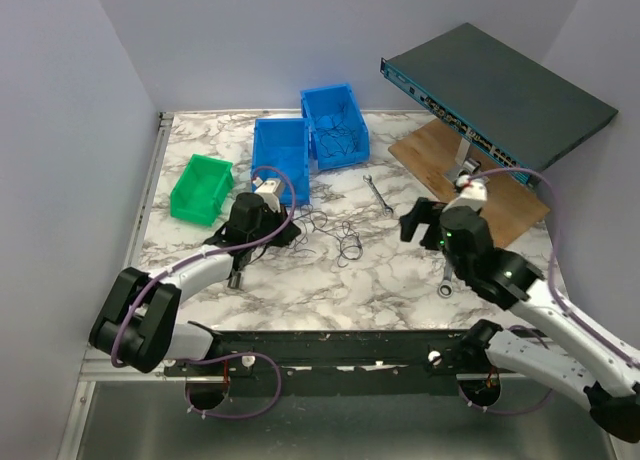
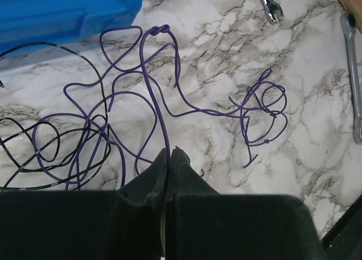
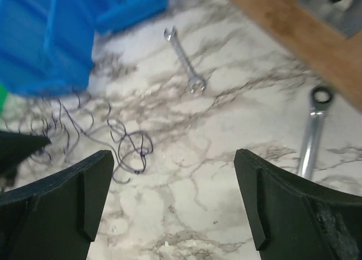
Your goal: Untangle the cables
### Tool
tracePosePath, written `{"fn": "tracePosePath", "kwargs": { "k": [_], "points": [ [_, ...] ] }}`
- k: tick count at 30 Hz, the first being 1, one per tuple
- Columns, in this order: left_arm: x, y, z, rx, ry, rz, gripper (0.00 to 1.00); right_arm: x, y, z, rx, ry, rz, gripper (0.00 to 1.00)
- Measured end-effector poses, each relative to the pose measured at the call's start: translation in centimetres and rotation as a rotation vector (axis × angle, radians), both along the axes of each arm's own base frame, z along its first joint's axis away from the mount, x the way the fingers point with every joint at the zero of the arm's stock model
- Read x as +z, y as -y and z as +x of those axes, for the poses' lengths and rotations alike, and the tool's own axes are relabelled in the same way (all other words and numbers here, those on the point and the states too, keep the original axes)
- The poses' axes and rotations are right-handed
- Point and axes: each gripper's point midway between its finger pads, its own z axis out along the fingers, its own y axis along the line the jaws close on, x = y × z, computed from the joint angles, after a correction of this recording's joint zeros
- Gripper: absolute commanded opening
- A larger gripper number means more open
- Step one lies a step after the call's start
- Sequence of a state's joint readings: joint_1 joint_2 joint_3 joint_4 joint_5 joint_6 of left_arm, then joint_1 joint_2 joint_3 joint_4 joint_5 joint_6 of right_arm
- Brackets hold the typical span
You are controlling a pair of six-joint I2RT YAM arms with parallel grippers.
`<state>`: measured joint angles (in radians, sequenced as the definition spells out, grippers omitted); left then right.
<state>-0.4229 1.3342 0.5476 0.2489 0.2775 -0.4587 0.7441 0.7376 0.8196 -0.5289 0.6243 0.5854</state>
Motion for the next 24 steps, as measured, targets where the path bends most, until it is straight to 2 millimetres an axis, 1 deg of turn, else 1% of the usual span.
{"fn": "tracePosePath", "kwargs": {
  "k": [2, 3, 4, 6, 8, 12, 16, 19, 22, 24],
  "points": [
    [0.4, 0.2, 0.0, -0.007, 0.011, -0.009, 0.0, -2.9, -2.5, 0.4, 0.096, -0.076, -0.024, 0.94],
    [0.7, 0.2, 0.0, -0.01, 0.021, -0.015, 0.0, -4.8, -3.8, 0.6, 0.143, -0.124, -0.038, 0.91],
    [0.9, 0.3, 0.1, -0.011, 0.026, -0.018, 0.0, -6.2, -4.7, 0.7, 0.175, -0.161, -0.049, 0.88],
    [1.2, 0.3, 0.1, -0.014, 0.035, -0.023, 0.0, -9.9, -6.3, 0.6, 0.242, -0.258, -0.079, 0.85],
    [1.3, 0.4, 0.1, -0.016, 0.038, -0.024, 0.0, -12.5, -7.5, 0.3, 0.291, -0.328, -0.096, 0.83],
    [1.3, 0.5, 0.0, -0.02, 0.038, -0.025, 0.0, -15.3, -9.9, 0.5, 0.377, -0.389, -0.084, 0.8],
    [1.3, 0.5, 0.0, -0.02, 0.039, -0.025, 0.0, -16.9, -11.8, 0.9, 0.434, -0.41, -0.059, 0.73],
    [1.3, 0.5, 0.0, -0.02, 0.039, -0.025, 0.0, -18.1, -12.5, 1.3, 0.442, -0.42, -0.058, 0.68],
    [1.6, 0.5, 0.0, -0.02, 0.046, -0.028, 0.0, -20.0, -12.9, 1.6, 0.436, -0.452, -0.073, 0.61],
    [1.8, 0.5, 0.0, -0.02, 0.051, -0.03, 0.0, -21.4, -13.0, 1.8, 0.425, -0.475, -0.093, 0.5]
  ]
}}
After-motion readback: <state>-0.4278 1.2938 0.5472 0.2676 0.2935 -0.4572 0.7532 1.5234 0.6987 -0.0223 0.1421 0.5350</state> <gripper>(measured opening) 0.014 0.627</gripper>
